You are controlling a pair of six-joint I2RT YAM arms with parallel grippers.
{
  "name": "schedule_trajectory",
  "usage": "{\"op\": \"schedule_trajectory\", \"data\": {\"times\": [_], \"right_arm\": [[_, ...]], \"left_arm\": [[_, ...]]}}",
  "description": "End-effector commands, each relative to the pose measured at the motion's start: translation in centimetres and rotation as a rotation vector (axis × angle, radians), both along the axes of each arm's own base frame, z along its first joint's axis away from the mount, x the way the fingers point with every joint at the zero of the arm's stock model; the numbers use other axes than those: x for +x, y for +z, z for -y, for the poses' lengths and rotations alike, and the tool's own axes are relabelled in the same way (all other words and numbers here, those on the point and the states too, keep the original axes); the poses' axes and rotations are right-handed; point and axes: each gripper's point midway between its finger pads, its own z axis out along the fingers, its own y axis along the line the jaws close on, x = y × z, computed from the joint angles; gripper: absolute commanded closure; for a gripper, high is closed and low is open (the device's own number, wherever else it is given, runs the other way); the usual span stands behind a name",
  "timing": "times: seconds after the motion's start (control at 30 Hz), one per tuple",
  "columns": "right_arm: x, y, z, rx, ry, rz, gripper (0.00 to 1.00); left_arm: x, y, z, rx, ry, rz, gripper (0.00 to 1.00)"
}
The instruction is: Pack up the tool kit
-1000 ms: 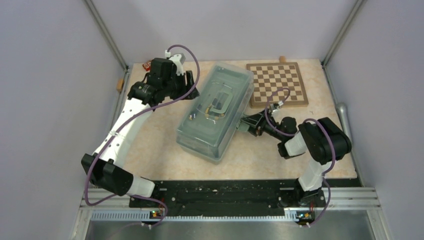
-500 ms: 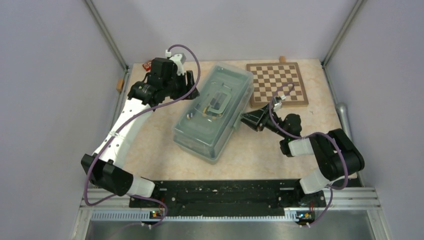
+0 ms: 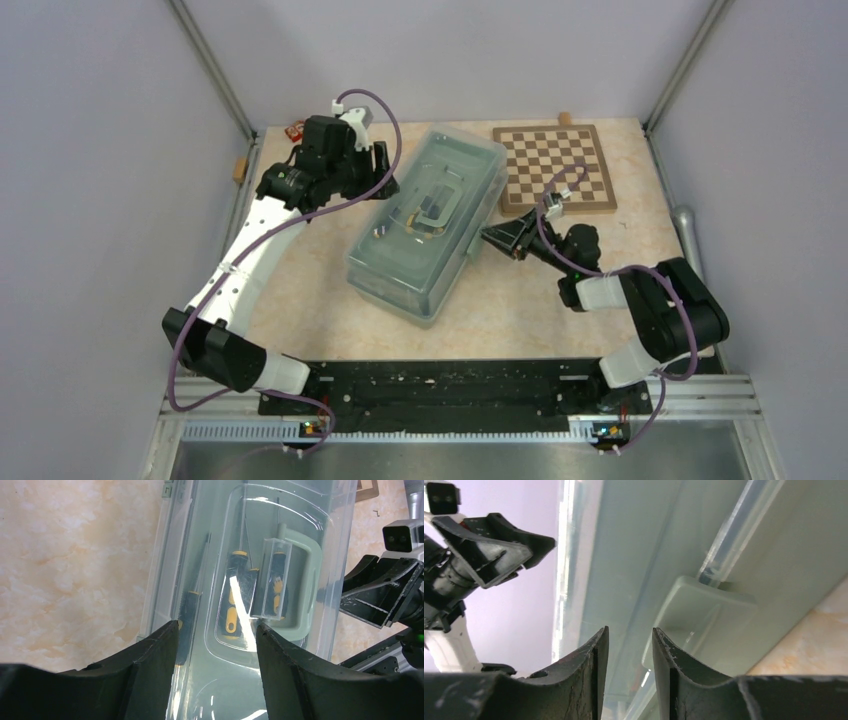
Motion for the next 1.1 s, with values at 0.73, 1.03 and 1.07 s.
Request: {"op": "schedule_trajectory", "data": {"times": [0.73,1.03,1.07], "right_arm": [[-0.7,-5.7,-1.4,-0.141,-0.03,-0.108,0.62],[0.1,-6.8,-2.4,-0.148,0.001,-0.111,0.6],[0.0,-7.1,-2.4,-0.148,-0.001,-0.116,0.6]], "left_arm": [[1.1,-6.0,-0.5,0.102,0.008,-0.077,0.35],[0.0,-9.2,0.9,0.068,-0.052,-0.22,0.35],[-0.1,-9.1,0.9,0.066,-0.051,-0.216,0.35]]}}
